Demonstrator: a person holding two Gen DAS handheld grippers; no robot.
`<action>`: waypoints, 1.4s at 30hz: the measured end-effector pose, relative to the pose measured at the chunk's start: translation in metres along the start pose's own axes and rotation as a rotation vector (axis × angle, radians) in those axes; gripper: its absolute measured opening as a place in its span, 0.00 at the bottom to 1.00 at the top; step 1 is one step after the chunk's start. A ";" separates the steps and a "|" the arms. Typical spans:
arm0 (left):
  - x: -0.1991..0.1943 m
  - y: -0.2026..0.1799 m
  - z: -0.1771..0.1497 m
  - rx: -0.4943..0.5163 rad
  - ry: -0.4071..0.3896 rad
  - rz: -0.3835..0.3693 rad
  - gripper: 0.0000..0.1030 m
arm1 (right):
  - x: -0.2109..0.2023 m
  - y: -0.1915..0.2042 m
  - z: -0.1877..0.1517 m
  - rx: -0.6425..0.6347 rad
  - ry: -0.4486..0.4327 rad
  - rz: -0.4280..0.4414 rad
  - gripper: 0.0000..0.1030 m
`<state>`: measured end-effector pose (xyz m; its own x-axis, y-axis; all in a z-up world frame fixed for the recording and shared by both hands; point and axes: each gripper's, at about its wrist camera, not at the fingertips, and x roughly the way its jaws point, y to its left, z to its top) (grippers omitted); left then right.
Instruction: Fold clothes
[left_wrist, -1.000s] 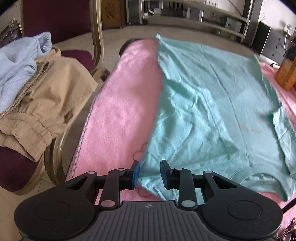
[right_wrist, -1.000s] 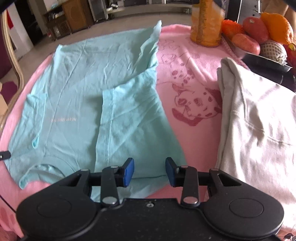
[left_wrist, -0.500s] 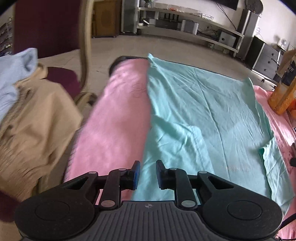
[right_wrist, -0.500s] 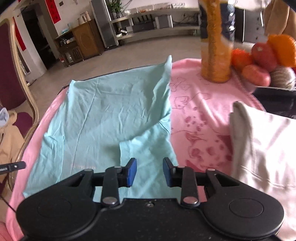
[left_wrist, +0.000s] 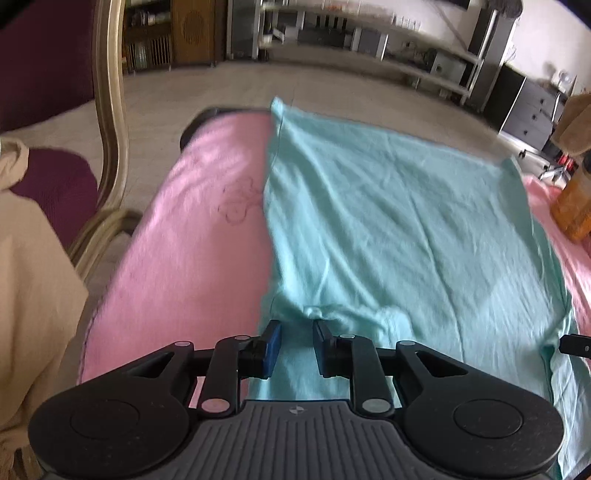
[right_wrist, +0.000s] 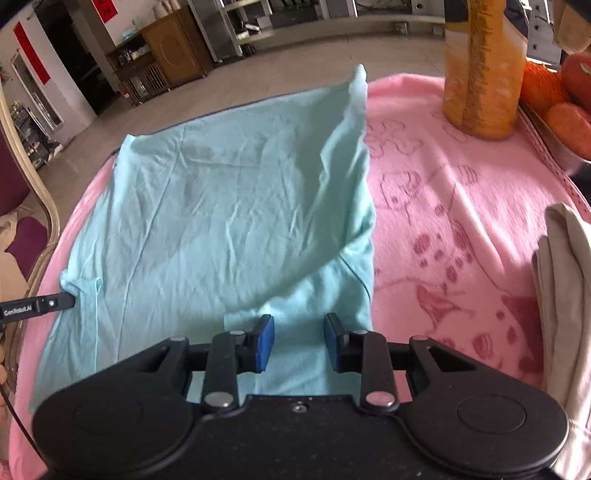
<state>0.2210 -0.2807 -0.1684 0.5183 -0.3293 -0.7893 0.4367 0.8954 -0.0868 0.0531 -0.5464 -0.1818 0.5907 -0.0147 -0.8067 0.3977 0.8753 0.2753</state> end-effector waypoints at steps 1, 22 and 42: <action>-0.001 -0.002 0.000 0.003 -0.016 0.003 0.20 | -0.002 -0.002 0.000 0.011 -0.019 0.008 0.28; -0.067 -0.037 -0.030 0.113 -0.002 -0.046 0.23 | -0.054 0.007 -0.025 0.007 -0.059 -0.069 0.31; -0.061 0.016 -0.084 -0.005 0.119 0.085 0.21 | -0.058 0.004 -0.070 -0.019 0.042 -0.158 0.37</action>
<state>0.1348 -0.2216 -0.1726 0.4625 -0.2146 -0.8602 0.3908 0.9203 -0.0194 -0.0285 -0.5085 -0.1701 0.4917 -0.1334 -0.8605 0.4700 0.8725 0.1333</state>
